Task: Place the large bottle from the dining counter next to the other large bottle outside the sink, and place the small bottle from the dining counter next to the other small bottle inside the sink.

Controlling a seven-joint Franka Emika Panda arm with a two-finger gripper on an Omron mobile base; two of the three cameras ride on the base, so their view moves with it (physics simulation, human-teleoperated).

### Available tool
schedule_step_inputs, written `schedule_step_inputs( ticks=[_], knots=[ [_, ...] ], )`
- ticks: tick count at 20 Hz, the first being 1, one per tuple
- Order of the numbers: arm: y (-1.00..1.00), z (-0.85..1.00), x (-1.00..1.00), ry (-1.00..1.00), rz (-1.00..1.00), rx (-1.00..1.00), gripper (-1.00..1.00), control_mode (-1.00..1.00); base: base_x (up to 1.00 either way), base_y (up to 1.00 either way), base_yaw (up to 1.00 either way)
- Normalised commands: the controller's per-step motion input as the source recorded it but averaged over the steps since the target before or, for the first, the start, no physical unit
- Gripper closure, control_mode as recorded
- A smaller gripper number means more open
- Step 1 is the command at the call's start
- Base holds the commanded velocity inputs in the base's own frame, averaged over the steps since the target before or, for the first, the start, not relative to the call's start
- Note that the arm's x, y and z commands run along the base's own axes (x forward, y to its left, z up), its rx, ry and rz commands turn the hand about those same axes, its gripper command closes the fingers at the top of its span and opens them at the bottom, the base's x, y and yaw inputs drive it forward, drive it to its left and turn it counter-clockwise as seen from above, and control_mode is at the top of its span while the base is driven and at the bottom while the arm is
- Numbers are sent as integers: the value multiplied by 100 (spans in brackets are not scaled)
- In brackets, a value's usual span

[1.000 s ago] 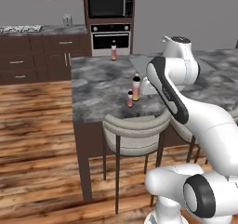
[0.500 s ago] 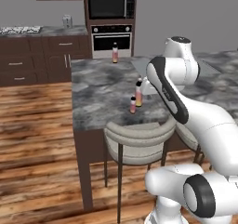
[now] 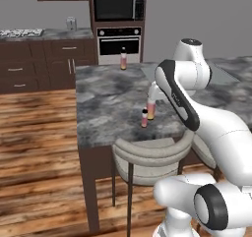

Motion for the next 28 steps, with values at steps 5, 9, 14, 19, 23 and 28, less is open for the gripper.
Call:
schedule_step_inputs(
  ticks=[5, 9, 14, 19, 23, 28],
  knots=[
    [0, 0, 0, 0, 0, 0, -100, 100, 39, 0, 0],
    [0, 0, 0, 0, 0, 0, -100, 100, 36, 0, 0],
    [0, 0, 0, 0, 0, 0, -100, 100, 28, 0, 0],
    [0, 0, 0, 0, 0, 0, -100, 100, 19, 0, 0],
    [0, 0, 0, 0, 0, 0, -100, 100, 1, 0, 0],
    [0, -1, 0, 0, 0, 0, -100, -100, 0, 0, 0]
  ],
)
